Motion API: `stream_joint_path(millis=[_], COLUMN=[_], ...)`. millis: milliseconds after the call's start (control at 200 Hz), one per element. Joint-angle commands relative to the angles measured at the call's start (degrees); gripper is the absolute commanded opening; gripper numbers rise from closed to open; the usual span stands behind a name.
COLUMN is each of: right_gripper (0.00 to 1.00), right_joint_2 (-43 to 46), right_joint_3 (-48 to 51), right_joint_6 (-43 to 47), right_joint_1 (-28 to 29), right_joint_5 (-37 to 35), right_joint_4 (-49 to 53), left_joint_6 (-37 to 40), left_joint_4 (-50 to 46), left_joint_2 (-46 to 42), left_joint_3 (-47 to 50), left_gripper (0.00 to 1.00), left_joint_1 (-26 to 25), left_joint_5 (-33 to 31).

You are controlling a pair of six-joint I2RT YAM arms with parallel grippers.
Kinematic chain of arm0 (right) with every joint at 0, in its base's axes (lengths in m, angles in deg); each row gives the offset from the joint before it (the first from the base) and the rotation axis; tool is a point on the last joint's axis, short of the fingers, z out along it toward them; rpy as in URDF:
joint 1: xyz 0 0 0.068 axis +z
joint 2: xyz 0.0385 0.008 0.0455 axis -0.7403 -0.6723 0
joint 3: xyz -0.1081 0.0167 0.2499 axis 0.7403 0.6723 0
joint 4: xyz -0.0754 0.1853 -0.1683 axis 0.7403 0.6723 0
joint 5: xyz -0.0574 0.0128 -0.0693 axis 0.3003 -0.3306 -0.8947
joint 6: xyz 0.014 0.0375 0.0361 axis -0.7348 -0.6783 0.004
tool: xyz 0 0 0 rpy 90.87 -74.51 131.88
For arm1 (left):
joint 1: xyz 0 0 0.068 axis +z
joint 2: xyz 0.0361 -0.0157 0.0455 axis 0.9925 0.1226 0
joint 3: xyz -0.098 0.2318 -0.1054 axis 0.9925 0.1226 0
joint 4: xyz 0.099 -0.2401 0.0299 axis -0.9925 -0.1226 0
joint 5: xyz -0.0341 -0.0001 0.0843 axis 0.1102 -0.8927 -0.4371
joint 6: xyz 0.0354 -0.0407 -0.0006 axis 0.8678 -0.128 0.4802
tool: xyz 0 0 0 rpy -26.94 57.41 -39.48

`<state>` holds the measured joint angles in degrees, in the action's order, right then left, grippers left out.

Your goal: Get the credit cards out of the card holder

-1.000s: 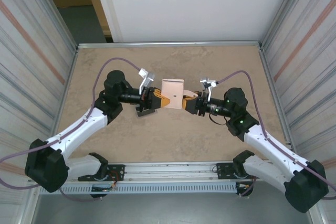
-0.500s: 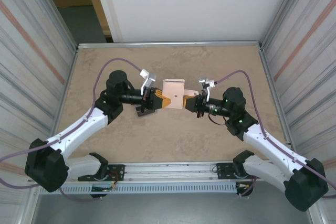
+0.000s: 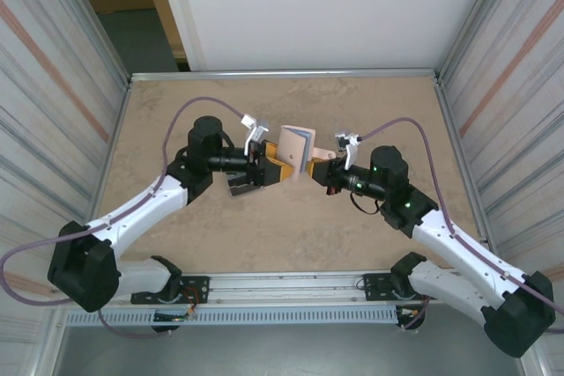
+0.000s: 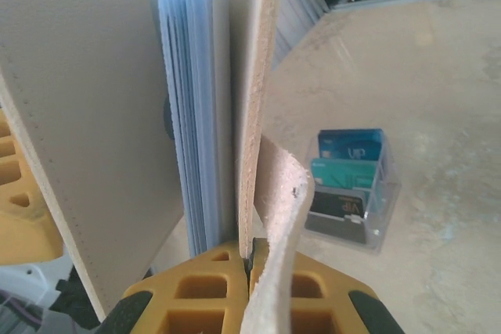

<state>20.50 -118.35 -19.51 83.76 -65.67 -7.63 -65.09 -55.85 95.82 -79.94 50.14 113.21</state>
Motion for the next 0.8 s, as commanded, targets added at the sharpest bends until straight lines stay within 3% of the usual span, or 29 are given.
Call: stream_joint_path(millis=[0, 351, 571, 797], right_gripper=[0.0, 0.0, 0.0, 0.0], right_joint_2=[-0.8, -5.08, -7.53, -8.43], right_joint_3=[-3.97, -8.87, -11.56, -12.59], right_joint_6=[2.17, 4.95, 6.31, 6.86], right_joint_1=[0.68, 4.14, 5.84, 6.61], right_joint_5=[-4.65, -11.55, -14.92, -18.01], right_joint_4=[2.64, 9.85, 13.05, 14.01], left_joint_6=[0.44, 2.93, 2.32, 0.55], left_joint_4=[-0.7, -5.92, -8.87, -7.62], left_joint_2=[0.44, 0.34, -0.55, -0.78], left_joint_3=[-2.09, -3.42, -3.03, -1.96], left_gripper=[0.83, 0.98, 0.99, 0.72], left_joint_1=[-0.73, -2.67, -3.35, -3.4], left_joint_5=[-3.64, -14.4, -24.16, -26.2])
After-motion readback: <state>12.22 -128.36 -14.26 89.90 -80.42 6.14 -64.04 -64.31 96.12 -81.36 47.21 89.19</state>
